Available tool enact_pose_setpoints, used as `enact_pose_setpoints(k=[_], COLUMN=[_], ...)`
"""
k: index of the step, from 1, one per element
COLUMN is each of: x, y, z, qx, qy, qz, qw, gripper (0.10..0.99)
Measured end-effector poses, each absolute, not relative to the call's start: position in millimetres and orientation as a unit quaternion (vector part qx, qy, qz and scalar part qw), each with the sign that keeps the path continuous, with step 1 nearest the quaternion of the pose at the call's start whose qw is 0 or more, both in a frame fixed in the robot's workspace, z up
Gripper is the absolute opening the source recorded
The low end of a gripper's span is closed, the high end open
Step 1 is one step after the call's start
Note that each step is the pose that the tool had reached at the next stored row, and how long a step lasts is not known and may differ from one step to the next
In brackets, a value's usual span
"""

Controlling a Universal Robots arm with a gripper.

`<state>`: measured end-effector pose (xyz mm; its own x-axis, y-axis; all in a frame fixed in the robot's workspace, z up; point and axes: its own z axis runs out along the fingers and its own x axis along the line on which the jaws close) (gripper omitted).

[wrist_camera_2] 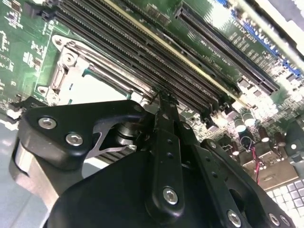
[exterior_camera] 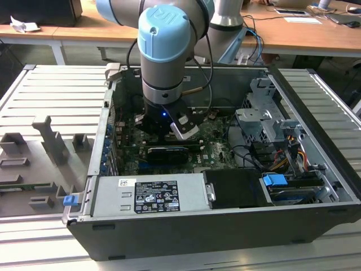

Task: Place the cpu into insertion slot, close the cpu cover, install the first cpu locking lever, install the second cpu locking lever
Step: 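Install the second cpu locking lever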

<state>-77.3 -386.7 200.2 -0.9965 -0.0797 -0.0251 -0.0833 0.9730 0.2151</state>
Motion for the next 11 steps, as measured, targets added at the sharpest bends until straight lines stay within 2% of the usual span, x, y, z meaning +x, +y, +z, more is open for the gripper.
enact_pose_setpoints(k=[11], x=[-80], y=[-387], z=[207], qx=[-0.041], qy=[0.993], qz=[0.114], qw=[0.009], gripper=[0.106])
